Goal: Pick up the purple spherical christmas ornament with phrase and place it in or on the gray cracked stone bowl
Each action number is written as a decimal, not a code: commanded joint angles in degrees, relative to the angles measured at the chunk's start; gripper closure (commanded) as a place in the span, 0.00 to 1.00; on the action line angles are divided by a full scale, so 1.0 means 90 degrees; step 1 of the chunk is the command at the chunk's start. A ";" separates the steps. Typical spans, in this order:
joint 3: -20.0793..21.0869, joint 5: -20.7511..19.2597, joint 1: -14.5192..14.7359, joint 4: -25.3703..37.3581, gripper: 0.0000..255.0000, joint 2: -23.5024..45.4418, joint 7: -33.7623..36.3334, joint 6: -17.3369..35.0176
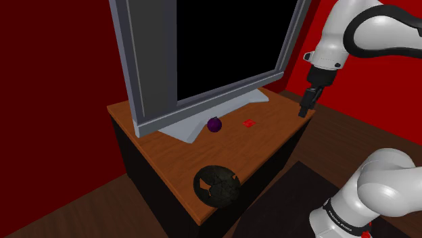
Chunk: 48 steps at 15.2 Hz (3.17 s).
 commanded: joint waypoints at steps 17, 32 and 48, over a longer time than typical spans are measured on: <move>0.2658 -0.0074 -0.0717 -0.0635 0.00 0.2275 0.4109 0.4109; 0.3994 -0.4923 -0.1707 0.2102 0.00 0.6812 1.0098 0.4618; 0.3430 -0.6008 -0.1347 0.2889 0.00 0.8010 1.1017 0.4604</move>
